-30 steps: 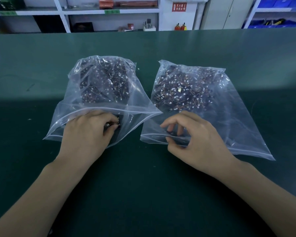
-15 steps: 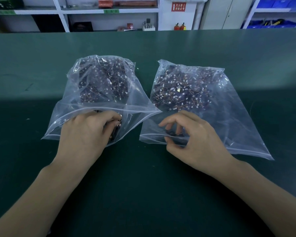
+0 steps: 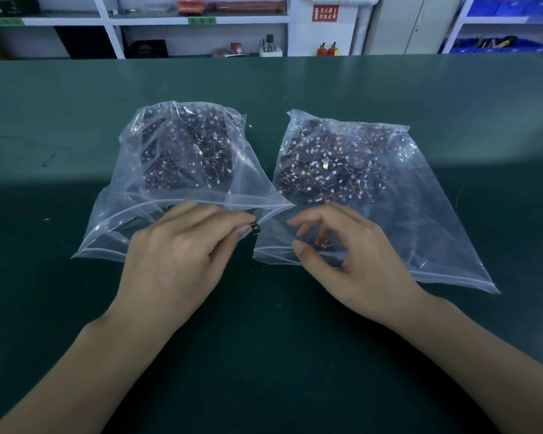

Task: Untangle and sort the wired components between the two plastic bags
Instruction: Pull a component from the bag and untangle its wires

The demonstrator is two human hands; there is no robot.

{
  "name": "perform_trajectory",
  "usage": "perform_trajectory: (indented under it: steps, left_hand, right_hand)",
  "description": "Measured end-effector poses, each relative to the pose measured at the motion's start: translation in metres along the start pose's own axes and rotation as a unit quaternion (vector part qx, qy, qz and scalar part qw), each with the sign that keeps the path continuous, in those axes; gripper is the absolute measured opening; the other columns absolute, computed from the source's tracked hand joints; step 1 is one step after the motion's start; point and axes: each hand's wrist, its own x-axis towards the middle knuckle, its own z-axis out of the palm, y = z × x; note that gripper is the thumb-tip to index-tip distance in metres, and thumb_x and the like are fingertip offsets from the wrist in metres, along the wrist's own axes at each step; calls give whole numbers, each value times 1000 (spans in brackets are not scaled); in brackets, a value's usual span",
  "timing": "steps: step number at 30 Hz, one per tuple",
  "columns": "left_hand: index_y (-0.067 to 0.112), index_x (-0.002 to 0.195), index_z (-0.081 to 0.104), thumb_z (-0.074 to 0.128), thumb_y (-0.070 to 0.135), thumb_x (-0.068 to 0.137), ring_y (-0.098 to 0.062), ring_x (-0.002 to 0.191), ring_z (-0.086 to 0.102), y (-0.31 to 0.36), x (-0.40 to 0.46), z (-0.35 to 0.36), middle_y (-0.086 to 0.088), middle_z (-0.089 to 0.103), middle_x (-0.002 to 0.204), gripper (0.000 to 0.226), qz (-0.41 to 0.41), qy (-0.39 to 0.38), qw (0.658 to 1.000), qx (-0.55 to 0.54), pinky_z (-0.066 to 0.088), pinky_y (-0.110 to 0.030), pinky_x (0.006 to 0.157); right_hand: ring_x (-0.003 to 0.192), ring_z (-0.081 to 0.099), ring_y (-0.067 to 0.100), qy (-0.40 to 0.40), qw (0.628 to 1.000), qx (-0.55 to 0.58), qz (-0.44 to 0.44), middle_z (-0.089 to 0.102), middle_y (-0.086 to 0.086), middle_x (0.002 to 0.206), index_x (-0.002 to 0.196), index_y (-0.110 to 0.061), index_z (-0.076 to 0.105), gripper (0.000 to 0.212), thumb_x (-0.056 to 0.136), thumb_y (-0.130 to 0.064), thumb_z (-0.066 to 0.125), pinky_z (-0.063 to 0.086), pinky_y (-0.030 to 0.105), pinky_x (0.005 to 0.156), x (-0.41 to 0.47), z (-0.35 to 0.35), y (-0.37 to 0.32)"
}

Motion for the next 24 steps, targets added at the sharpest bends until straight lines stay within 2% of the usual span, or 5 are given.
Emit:
perform_trajectory:
  steps: [4,10,16,20,24]
  left_hand:
    - [24,111,82,67,24,106,-18,84,67,3,-1,1,12,74,94,16,-1,7,1000,-25,56,-42,62]
    - [15,108,82,74,13,99,-9,86,68,21,1,5,12,77,99,13,19,-2,983,-180,53,-28,81]
    - [15,106,81,74,11,97,-9,92,71,30,0,8,13,76,99,13,-20,-21,964,-263,55,-27,82]
    - [22,116,75,72,17,102,-15,94,71,31,-2,11,14,75,104,15,-90,-7,952,-292,54,-24,75]
    - [33,121,65,64,40,101,-19,86,68,30,-4,10,13,72,102,22,-154,-23,938,-310,51,-21,67]
  right_hand:
    - [96,64,17,-6,1000,19,1,69,-13,103,120,-27,71,22,99,-34,67,52,28,83,0,1,-1]
    - [108,66,18,-30,995,94,31,75,-13,114,134,-26,71,34,108,-38,53,43,17,87,2,1,-3]
    - [85,66,2,-53,977,196,59,79,-8,92,104,-18,82,23,102,-30,63,43,13,76,5,-2,-9]
    - [82,72,26,-36,964,254,73,79,0,85,98,-16,79,17,98,-30,68,51,48,76,6,-5,-10]
    - [85,78,15,-17,934,348,83,82,7,89,100,-13,77,16,94,-26,70,57,21,80,5,-4,-11]
